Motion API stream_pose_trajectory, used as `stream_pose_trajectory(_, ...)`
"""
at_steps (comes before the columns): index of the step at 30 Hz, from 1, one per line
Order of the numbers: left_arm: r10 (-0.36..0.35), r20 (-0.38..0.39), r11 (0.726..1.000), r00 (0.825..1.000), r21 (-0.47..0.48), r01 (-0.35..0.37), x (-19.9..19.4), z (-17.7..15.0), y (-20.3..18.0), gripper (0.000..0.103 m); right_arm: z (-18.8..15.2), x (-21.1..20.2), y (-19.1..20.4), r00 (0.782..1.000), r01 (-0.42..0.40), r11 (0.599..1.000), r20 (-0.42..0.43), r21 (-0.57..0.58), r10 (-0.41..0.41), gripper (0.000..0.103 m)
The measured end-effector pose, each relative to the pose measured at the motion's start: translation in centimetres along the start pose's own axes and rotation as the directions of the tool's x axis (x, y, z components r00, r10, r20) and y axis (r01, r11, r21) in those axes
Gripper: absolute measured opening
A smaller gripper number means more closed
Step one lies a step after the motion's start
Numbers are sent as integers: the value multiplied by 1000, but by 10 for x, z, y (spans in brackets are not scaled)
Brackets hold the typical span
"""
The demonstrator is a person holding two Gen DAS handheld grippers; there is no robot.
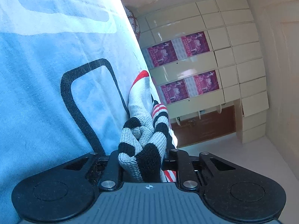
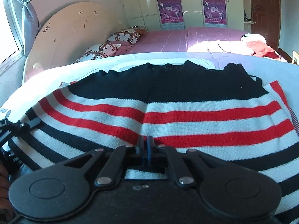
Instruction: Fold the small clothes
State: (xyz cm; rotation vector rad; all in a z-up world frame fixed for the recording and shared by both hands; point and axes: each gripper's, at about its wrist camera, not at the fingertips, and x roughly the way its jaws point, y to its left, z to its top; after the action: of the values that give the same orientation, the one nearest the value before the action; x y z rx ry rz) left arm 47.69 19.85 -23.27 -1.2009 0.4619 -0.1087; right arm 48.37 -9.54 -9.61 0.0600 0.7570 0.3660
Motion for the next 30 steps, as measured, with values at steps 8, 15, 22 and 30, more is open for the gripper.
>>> stream_pose_trajectory(8, -18, -42, 995, 999, 97, 22, 1, 11, -19, 18, -1, 0, 3, 1000, 7, 1000, 2, -20, -7, 4)
stream_pose_trajectory(15, -63, -120, 938, 991, 332, 99, 21, 9, -107, 18, -2, 1, -13, 998, -60, 998, 8, 37, 60, 2)
stream_pose_trajectory(22, -32, -231, 857, 972, 494, 146, 57, -41, -197, 18, 5, -9, -64, 975, -216, 945, 10, 246, 220, 0)
stream_pose_trajectory(30, 297, -385, 721, 874, 691, 59, 129, -154, -215, 26, -36, -98, -213, 934, -358, 702, 237, 616, 268, 56)
